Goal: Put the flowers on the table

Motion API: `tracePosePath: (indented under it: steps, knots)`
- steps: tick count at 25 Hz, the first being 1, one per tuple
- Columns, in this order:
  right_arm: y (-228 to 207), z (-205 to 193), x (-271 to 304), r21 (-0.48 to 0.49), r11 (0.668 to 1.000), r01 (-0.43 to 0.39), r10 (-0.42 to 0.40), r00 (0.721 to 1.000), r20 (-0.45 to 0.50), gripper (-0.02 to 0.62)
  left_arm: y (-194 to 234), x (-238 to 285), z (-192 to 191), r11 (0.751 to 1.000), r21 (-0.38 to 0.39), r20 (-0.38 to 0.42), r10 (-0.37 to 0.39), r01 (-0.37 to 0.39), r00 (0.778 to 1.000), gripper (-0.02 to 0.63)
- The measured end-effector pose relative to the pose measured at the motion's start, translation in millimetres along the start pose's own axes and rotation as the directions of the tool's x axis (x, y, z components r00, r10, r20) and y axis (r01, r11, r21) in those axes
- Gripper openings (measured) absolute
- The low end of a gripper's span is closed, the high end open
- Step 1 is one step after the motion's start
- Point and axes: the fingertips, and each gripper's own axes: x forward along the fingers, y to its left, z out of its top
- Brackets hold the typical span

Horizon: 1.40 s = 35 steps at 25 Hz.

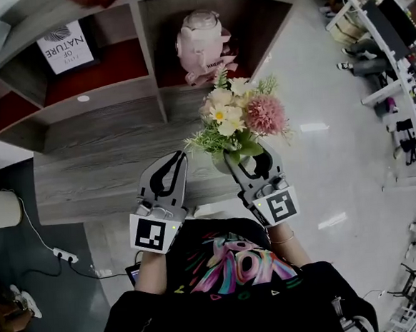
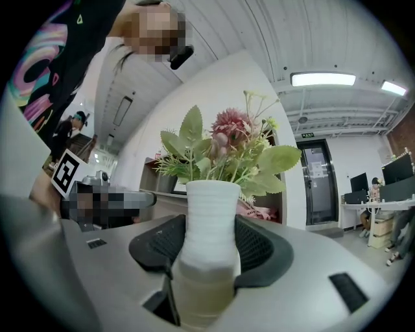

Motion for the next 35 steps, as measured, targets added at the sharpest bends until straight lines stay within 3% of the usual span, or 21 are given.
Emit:
tracePosePath:
  steps: [13,25,35]
  knots:
    - [1,2,22,0.019,0.998,-0.056,0.056,0.998,0.011,0.255,8,3,-2,0.999,-0.005,-0.045,0.045,-0.045,0.998,0.037]
    - [20,-24,61,0.039,0.996,-0.075,0.075,0.997,-0.002,0.255,49,-7,-21,0.996,-0.015,-0.069,0.084,-0.085,0.994,0.037]
    - [21,-56,52,0.069,0.995,-0.077,0.079,0.996,-0.033,0.255,33,-24,-43,0.995,-0.036,-0.135,0.091,-0.097,0.987,0.037]
